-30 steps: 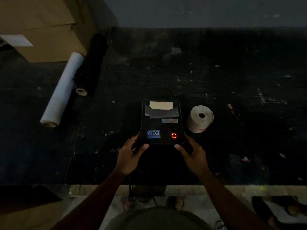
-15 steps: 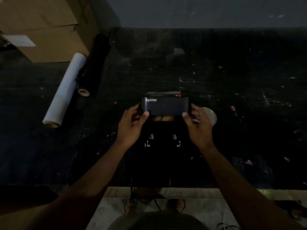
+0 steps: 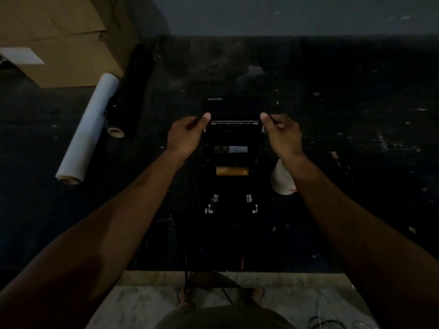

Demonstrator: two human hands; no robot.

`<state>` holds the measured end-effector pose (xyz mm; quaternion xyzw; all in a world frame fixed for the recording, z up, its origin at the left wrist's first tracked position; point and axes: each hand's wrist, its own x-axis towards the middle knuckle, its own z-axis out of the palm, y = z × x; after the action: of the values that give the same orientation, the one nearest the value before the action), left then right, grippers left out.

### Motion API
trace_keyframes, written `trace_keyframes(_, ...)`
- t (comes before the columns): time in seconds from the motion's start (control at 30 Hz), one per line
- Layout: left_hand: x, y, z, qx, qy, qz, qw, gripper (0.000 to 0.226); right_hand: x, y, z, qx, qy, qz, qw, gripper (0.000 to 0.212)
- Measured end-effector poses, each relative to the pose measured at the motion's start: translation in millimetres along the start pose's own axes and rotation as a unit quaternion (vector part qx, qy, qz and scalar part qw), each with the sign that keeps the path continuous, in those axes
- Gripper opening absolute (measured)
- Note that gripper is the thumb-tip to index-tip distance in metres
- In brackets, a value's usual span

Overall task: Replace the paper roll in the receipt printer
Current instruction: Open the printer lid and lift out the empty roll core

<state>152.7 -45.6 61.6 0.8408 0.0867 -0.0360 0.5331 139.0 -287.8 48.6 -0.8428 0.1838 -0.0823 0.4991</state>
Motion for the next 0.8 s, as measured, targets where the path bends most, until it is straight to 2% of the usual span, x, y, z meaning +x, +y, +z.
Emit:
trace_keyframes(0.1, -3, -11, 0, -0.025, -0.02, 0.022, 0.999, 0.024, -4, 6, -5, 0.045, -0.049, -0.021, 0.998, 0.024)
trace_keyframes(0.23, -16, -48, 1, -0.029, -0.018, 0.035, 0.999, 0.046, -19, 38, -11, 0.079, -0.044, -0.037, 0.995, 0.034)
trace_keyframes(0.33, -30, -87, 10, 0.078, -0.054, 0.044, 0.994, 0.04, -33, 78, -6, -0.048, -0.099, -0.084, 0.99, 0.032)
trace_keyframes(0.43, -37, -106, 20, 0.181, -0.132, 0.082, 0.971, 0.052, -36, 94, 5, -0.198, -0.197, -0.119, 0.953, 0.044)
trace_keyframes(0.57, -24, -108, 26, 0.252, -0.128, 0.13, 0.95, 0.052, -23, 86, 15, -0.259, -0.241, -0.159, 0.922, 0.047)
trace_keyframes(0.7, -10, -109, 22, 0.249, -0.125, 0.162, 0.947, 0.041, -11, 80, 13, -0.229, -0.259, -0.168, 0.923, 0.042)
trace_keyframes(0.8, -11, -105, 24, 0.166, -0.144, 0.171, 0.961, 0.034, -14, 92, 1, -0.161, -0.243, -0.176, 0.94, 0.036)
